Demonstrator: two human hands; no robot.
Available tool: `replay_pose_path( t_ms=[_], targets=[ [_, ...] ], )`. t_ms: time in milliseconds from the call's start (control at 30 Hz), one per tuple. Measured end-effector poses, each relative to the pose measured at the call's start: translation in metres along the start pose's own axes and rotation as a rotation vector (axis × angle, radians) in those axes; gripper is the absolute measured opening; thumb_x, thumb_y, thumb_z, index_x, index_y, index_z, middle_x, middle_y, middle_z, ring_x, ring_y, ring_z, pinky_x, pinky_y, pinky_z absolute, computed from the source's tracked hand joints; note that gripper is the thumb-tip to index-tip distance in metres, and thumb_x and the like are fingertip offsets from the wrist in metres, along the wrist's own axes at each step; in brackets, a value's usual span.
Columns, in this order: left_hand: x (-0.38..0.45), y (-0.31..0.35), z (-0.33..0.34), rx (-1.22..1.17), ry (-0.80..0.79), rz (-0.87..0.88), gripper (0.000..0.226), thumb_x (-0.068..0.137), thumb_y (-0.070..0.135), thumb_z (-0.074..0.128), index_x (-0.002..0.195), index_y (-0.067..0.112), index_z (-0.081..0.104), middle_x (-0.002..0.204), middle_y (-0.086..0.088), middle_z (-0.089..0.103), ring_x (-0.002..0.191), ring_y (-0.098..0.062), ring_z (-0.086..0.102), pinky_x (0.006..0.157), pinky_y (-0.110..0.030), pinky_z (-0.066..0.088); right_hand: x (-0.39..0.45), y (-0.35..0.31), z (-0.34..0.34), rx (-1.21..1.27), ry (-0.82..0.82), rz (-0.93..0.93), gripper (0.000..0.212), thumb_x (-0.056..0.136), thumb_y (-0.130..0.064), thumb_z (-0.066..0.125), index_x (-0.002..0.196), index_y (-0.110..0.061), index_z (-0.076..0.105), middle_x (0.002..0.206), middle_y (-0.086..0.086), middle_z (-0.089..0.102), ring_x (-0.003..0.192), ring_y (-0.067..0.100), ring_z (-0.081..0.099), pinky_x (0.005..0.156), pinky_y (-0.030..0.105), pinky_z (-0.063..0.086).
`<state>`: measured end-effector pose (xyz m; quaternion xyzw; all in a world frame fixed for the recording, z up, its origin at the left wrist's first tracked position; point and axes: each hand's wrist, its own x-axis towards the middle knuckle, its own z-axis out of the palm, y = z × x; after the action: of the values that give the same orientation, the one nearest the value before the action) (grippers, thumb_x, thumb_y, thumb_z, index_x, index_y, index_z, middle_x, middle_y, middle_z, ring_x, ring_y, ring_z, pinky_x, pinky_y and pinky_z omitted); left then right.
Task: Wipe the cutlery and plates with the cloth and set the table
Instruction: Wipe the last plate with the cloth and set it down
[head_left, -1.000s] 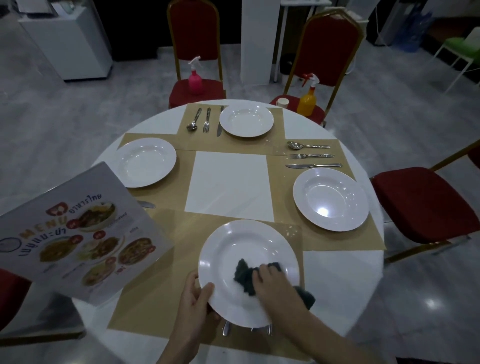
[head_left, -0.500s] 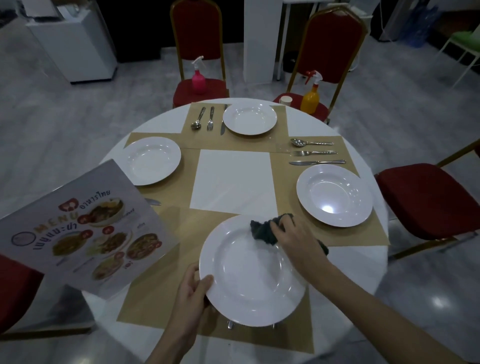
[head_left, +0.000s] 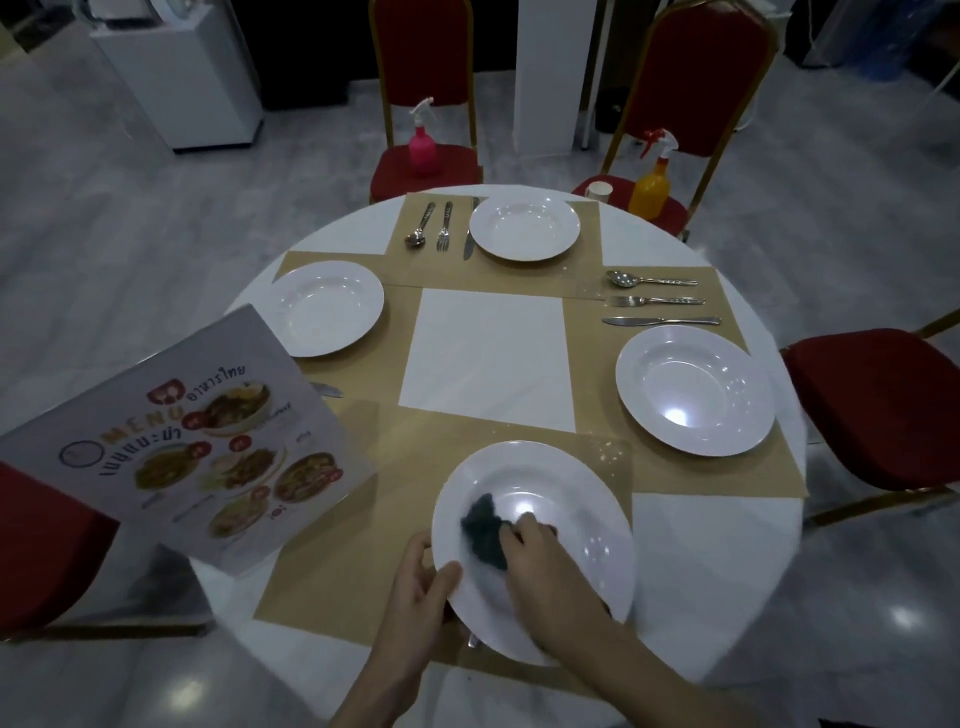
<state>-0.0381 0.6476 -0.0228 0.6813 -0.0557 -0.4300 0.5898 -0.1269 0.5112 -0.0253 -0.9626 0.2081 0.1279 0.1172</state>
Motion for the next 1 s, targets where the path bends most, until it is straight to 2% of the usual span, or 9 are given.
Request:
replay_pose_path(
  t_ms=[67,233,333,467,533,600,733,833,1000],
  targets=[
    [0.001,0.004,0.006,-0.007,-0.049,-0.005,0.021,0.097,0.023,0.052,0.118,0.028,0.054,0.102,-0.003,0.073,0.089,-0.028,0.071,0.071,-0.044,0.060,0.015,-0.007,-0.007,-0.065,0.082,-0.054,0.041,0.093,-0.015,0.054,0.132,-0.008,0.043,0.128,0.013,0.051,0.114,0.027,0.051,0.105,0.038,0.040],
    [0.007,0.010,-0.003,-0.023,-0.063,0.047,0.021,0.096,0.028,0.056,0.116,0.031,0.055,0.105,-0.002,0.072,0.094,-0.025,0.070,0.071,-0.033,0.058,0.030,0.019,-0.028,-0.156,0.260,-0.237,0.025,0.091,-0.013,0.058,0.115,-0.010,0.060,0.105,0.008,0.064,0.092,0.021,0.061,0.085,0.034,0.054],
    [0.009,0.007,-0.007,-0.070,-0.016,0.047,0.022,0.095,0.027,0.057,0.117,0.029,0.057,0.105,-0.004,0.071,0.093,-0.026,0.070,0.069,-0.032,0.057,0.039,0.043,-0.038,-0.167,0.269,-0.190,0.028,0.090,-0.006,0.058,0.118,-0.006,0.059,0.106,0.011,0.061,0.092,0.023,0.059,0.082,0.033,0.053],
    [0.009,0.001,-0.008,-0.132,0.020,0.048,0.020,0.096,0.020,0.054,0.116,0.026,0.058,0.096,-0.008,0.072,0.076,-0.021,0.069,0.058,-0.029,0.054,0.042,0.061,-0.052,-0.186,0.353,-0.117,0.039,0.060,0.000,0.084,0.096,-0.005,0.072,0.082,0.010,0.064,0.068,0.022,0.061,0.056,0.029,0.054],
    [0.010,-0.003,-0.009,-0.157,0.073,0.035,0.021,0.097,0.020,0.054,0.114,0.030,0.059,0.097,-0.005,0.072,0.076,-0.019,0.070,0.058,-0.032,0.055,0.037,0.064,-0.050,-0.076,0.354,-0.148,0.045,0.058,-0.001,0.087,0.100,-0.006,0.073,0.085,0.010,0.065,0.071,0.023,0.062,0.056,0.030,0.055],
    [0.012,-0.010,-0.013,-0.190,0.130,0.025,0.023,0.097,0.019,0.054,0.115,0.032,0.059,0.101,0.001,0.073,0.087,-0.020,0.071,0.069,-0.037,0.059,0.034,0.070,-0.046,0.137,0.357,-0.110,0.042,0.076,-0.005,0.077,0.117,-0.010,0.069,0.102,0.008,0.064,0.088,0.022,0.061,0.070,0.028,0.054],
    [0.011,-0.026,-0.036,-0.219,0.262,0.023,0.024,0.097,0.018,0.053,0.118,0.027,0.056,0.112,-0.002,0.069,0.102,-0.026,0.066,0.080,-0.044,0.058,0.025,0.078,-0.037,0.672,0.433,0.105,0.034,0.086,-0.005,0.065,0.116,-0.019,0.066,0.105,-0.007,0.064,0.094,0.002,0.054,0.079,0.006,0.039],
    [0.012,-0.037,-0.050,-0.208,0.342,0.036,0.022,0.097,0.018,0.053,0.118,0.025,0.054,0.114,-0.004,0.067,0.104,-0.027,0.064,0.079,-0.044,0.057,0.015,0.077,-0.025,0.875,0.389,0.187,0.031,0.087,-0.007,0.065,0.112,-0.025,0.066,0.100,-0.013,0.067,0.092,-0.001,0.060,0.075,0.011,0.044],
    [0.016,-0.045,-0.064,-0.119,0.361,0.049,0.020,0.098,0.020,0.052,0.113,0.032,0.056,0.111,-0.003,0.066,0.098,-0.024,0.064,0.077,-0.045,0.055,0.007,0.069,-0.007,0.967,0.315,0.217,0.035,0.089,-0.010,0.064,0.105,-0.042,0.061,0.099,-0.018,0.067,0.092,0.000,0.061,0.076,0.016,0.047]
  ],
)
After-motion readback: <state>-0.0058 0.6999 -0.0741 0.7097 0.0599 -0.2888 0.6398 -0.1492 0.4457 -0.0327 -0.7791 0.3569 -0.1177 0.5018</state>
